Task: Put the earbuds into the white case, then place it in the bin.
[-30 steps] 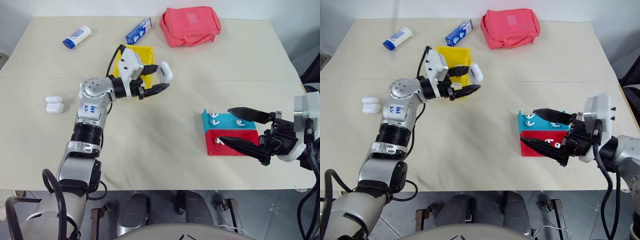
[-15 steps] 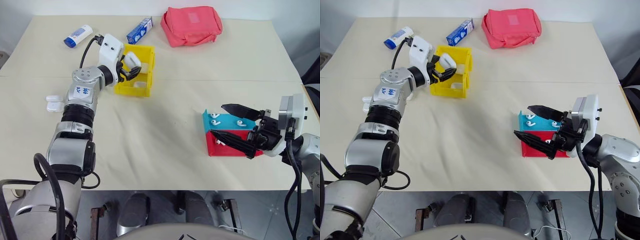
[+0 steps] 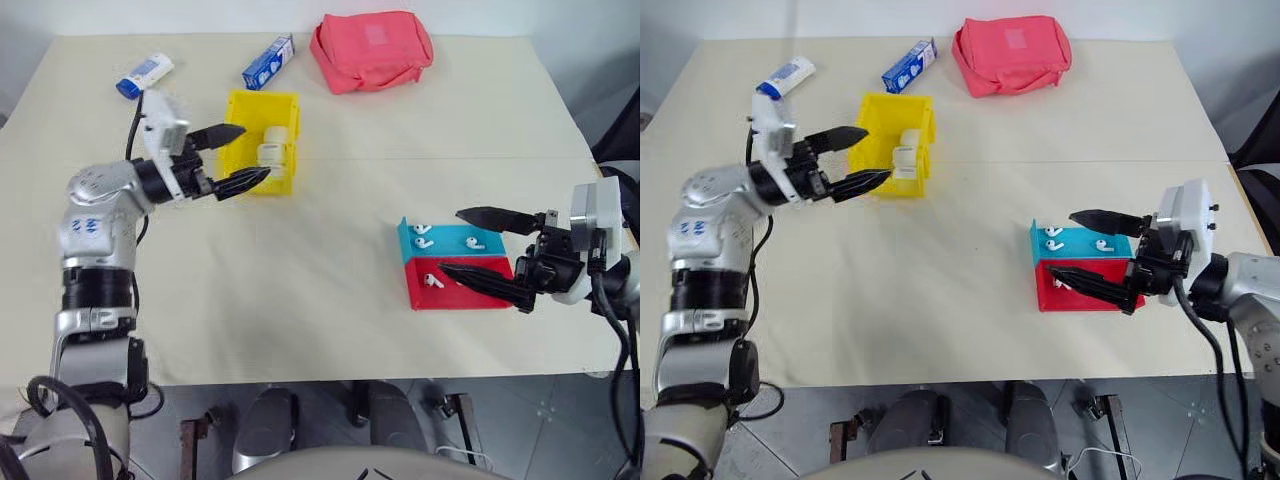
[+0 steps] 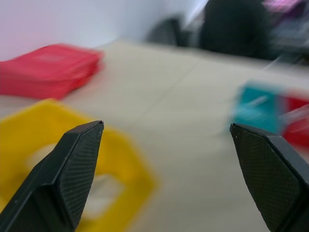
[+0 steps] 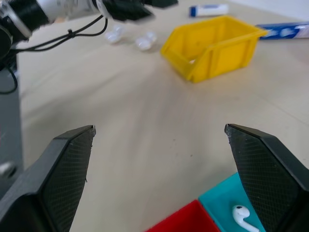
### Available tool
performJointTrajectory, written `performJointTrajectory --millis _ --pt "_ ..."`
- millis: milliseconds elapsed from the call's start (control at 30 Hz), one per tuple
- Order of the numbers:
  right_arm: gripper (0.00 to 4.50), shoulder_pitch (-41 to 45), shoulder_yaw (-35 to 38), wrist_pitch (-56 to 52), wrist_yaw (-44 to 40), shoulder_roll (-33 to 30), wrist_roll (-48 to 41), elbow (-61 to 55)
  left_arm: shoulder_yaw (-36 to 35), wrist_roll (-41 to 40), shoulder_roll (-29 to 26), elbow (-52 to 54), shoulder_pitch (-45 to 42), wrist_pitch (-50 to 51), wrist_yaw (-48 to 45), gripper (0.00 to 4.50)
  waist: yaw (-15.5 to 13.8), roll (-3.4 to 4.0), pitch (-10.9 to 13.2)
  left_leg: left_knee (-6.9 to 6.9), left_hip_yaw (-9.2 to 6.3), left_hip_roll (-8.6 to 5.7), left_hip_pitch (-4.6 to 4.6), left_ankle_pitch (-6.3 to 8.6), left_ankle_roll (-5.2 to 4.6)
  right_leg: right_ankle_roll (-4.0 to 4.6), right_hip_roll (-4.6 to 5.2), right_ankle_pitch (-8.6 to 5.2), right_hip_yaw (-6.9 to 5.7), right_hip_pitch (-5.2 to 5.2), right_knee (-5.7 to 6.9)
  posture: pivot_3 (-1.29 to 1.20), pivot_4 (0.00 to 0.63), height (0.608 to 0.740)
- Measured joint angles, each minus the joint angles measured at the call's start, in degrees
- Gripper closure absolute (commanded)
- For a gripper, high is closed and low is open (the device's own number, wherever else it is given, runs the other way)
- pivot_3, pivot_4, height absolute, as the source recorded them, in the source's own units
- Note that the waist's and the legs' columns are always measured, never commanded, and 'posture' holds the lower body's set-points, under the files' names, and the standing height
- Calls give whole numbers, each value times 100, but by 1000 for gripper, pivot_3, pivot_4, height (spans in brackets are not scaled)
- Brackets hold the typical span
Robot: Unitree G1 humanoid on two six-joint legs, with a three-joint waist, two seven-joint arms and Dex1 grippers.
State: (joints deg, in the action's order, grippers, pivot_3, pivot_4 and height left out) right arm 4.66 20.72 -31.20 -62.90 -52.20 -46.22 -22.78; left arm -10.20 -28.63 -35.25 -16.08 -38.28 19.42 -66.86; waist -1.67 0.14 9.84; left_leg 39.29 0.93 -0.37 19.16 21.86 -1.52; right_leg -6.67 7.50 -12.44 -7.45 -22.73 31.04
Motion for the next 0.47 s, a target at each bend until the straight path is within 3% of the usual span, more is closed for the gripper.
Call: performJointTrajectory --millis 200,467 --pt "0 -334 -29 780 -1304 -417 625 1015 -106 -44 -819 100 1158 -248 -1074 47 6 3 1 -4 4 0 -3 3 -1 6 -1 -4 0 0 -2 0 150 740" --pt "0 -1 -181 1104 -1689 -443 974 1722 -235 -54 -867 -96 1154 -591 -1308 47 26 9 3 -4 -3 4 -3 7 9 9 5 -5 -1 -4 2 0 150 740"
